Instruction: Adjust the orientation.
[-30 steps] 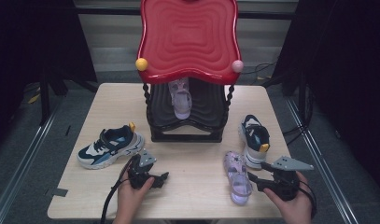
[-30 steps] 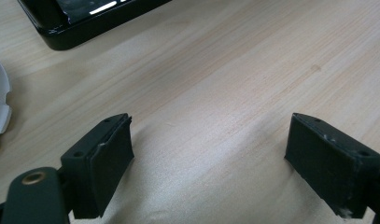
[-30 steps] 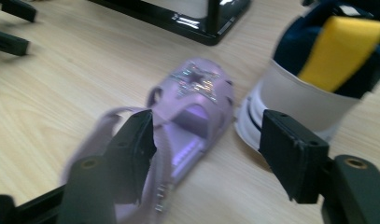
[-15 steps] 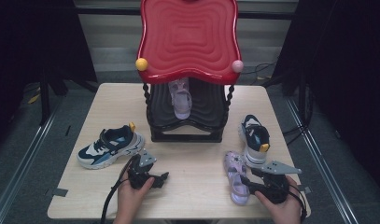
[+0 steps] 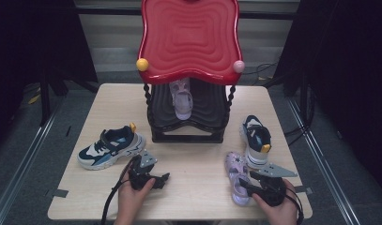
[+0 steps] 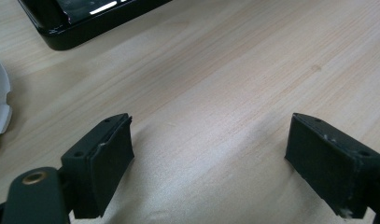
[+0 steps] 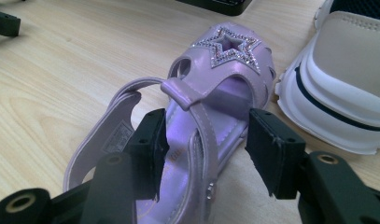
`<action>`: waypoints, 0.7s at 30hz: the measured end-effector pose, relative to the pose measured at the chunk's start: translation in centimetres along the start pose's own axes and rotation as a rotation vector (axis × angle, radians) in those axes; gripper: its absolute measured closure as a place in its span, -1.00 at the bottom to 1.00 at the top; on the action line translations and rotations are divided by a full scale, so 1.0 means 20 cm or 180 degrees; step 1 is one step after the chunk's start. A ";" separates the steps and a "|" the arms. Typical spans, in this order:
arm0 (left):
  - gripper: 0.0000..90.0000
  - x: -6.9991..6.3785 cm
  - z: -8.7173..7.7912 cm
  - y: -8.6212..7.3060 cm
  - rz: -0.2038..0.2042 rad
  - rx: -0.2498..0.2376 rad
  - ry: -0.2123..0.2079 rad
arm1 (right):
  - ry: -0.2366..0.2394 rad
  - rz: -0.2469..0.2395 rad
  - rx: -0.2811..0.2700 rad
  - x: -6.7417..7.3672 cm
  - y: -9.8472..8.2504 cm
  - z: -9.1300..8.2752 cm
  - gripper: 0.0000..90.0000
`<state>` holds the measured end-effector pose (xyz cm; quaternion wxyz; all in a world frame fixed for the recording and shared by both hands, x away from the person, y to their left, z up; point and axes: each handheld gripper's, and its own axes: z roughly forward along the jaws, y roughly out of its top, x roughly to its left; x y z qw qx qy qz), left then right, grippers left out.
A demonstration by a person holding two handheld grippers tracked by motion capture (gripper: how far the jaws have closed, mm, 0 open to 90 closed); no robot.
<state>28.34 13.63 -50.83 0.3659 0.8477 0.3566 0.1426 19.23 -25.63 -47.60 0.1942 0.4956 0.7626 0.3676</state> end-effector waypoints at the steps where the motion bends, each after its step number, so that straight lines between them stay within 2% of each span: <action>1: -0.68 0.00 0.00 0.00 0.0001 0.0000 0.0000 | -0.0006 -0.0020 0.0002 0.00 0.00 0.01 0.07; 7: -0.68 0.00 0.00 0.00 0.0000 0.0000 0.0000 | -0.0005 -0.0007 -0.0020 0.02 -0.01 0.03 0.10; 12: -0.68 0.00 0.00 0.00 0.0001 0.0000 0.0001 | -0.0055 -0.0015 -0.0068 0.03 -0.02 0.04 0.21; 21: -0.68 0.00 0.00 0.00 0.0003 0.0003 -0.0003 | -0.0101 0.0010 -0.0020 0.02 -0.04 0.06 0.36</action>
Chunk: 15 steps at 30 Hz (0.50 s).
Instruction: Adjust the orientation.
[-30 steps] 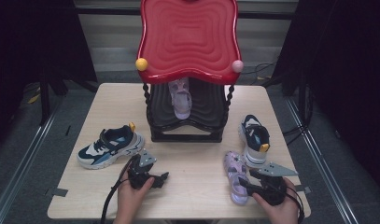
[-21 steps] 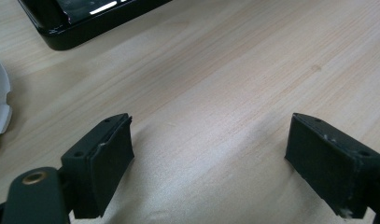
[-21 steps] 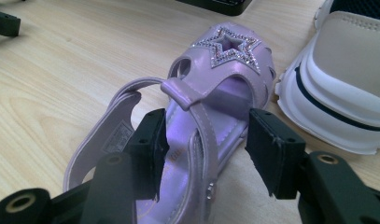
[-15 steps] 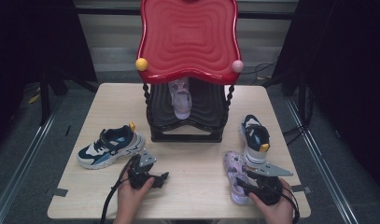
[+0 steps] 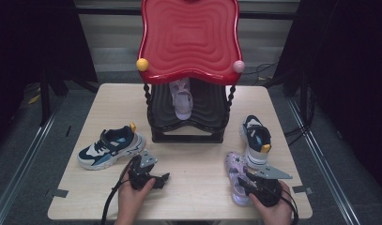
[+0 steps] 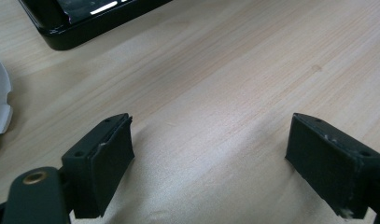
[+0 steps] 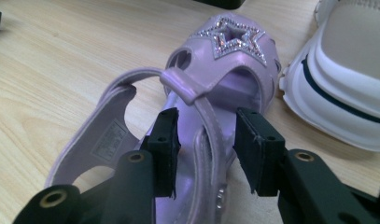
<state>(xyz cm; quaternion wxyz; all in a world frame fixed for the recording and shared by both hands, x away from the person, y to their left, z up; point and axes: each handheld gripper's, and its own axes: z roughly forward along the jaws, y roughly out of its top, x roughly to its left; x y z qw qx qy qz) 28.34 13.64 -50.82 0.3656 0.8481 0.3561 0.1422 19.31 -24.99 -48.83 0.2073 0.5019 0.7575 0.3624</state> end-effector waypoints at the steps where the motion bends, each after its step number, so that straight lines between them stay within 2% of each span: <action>1: -0.68 0.00 0.00 0.00 0.0000 0.0001 0.0000 | 0.0003 0.0004 -0.0005 0.00 0.00 0.00 0.37; 10: -0.68 0.00 0.00 0.00 0.0001 0.0000 0.0001 | -0.0033 0.0030 -0.0010 0.00 -0.01 -0.01 0.34; 15: -0.68 0.00 0.00 0.00 -0.0001 -0.0005 0.0012 | -0.0042 0.0066 0.0005 0.00 -0.01 -0.01 0.38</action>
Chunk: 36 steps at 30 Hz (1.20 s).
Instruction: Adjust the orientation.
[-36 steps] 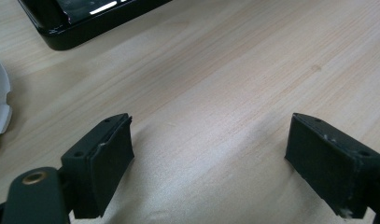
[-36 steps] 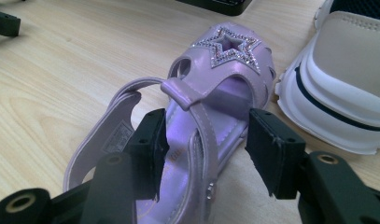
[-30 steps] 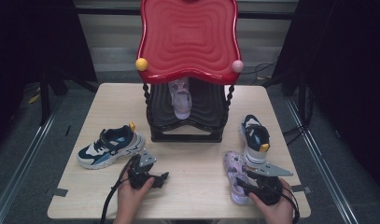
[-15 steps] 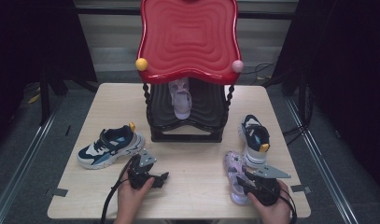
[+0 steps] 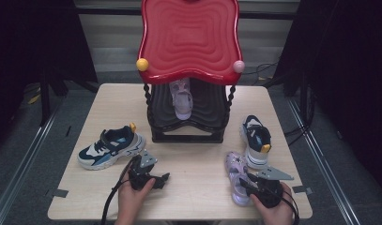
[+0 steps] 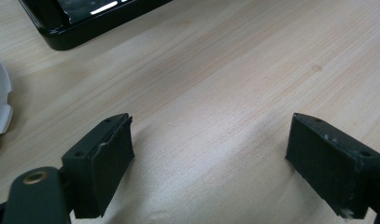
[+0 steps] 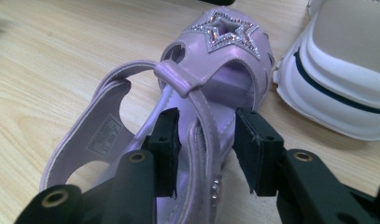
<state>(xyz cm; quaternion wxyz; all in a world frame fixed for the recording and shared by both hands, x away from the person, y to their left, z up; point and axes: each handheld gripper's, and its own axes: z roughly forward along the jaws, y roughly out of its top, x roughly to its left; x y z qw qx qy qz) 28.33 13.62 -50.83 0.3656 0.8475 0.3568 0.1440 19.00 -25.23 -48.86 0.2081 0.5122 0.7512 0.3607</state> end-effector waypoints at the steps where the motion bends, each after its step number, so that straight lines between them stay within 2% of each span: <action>1: -0.68 0.00 0.00 0.00 0.0001 0.0001 0.0001 | 0.0005 0.0001 -0.0004 0.00 0.00 0.00 0.40; 7: -0.68 0.00 0.00 0.00 0.0001 0.0000 0.0004 | 0.0026 -0.0034 0.0010 0.01 0.00 0.00 0.61; 14: -0.68 0.00 0.00 0.00 0.0001 0.0002 0.0006 | -0.0067 -0.0101 0.0012 0.01 0.00 0.00 0.80; 27: -0.68 0.00 0.00 0.00 0.0004 0.0006 0.0009 | -0.0236 -0.0183 -0.0178 0.04 0.02 -0.01 0.84; 36: -0.68 0.00 0.00 0.00 -0.0002 0.0001 0.0005 | -0.0224 -0.0206 -0.0308 0.05 0.07 -0.04 0.84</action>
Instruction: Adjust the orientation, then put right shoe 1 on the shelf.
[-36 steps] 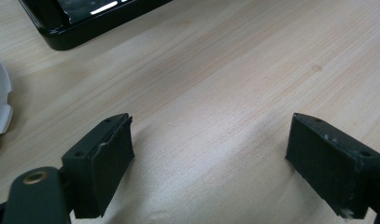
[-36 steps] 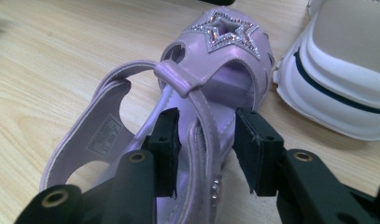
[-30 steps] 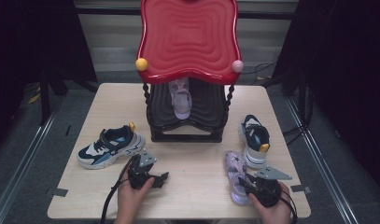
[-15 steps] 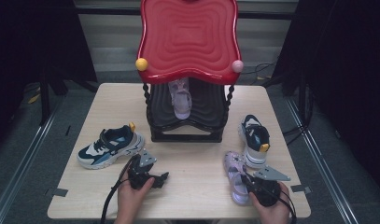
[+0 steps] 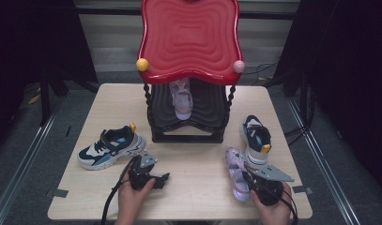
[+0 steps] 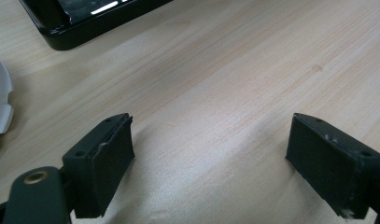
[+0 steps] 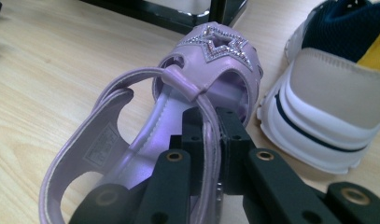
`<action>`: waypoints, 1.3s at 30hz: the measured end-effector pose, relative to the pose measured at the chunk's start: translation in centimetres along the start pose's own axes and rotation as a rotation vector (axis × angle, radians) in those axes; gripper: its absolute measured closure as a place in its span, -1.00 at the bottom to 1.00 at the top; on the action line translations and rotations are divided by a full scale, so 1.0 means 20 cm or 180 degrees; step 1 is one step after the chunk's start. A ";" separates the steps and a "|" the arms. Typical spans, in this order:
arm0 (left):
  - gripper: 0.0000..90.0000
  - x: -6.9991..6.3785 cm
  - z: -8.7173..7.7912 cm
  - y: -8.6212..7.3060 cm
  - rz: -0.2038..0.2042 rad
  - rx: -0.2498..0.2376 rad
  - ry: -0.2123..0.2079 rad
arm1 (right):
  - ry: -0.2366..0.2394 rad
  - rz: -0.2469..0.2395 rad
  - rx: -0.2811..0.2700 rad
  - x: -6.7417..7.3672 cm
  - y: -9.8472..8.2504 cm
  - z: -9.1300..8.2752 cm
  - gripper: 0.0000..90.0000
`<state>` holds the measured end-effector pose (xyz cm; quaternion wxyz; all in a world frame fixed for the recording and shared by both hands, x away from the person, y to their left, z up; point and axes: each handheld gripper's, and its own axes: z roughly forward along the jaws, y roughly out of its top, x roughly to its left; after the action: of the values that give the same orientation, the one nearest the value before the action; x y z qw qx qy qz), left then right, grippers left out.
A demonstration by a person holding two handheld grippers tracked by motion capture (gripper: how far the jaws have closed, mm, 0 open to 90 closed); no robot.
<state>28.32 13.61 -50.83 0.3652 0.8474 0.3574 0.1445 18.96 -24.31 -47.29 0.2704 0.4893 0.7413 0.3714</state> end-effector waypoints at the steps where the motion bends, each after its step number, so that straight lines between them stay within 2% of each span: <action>1: -0.68 0.00 0.00 0.00 0.0006 0.0005 0.0005 | -0.0004 0.0005 -0.0004 0.00 0.01 0.00 0.84; 33: -0.68 0.00 0.00 0.00 0.0001 -0.0001 -0.0001 | 0.0026 -0.0095 -0.0487 0.07 0.45 -0.06 0.85; 39: -0.68 0.00 0.00 0.00 0.0006 0.0000 0.0000 | 0.0029 -0.0125 -0.0542 0.10 0.51 -0.05 0.85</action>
<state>28.32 13.62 -50.83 0.3650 0.8478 0.3565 0.1448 22.74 -20.28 -38.55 0.3148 0.4483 0.7177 0.4299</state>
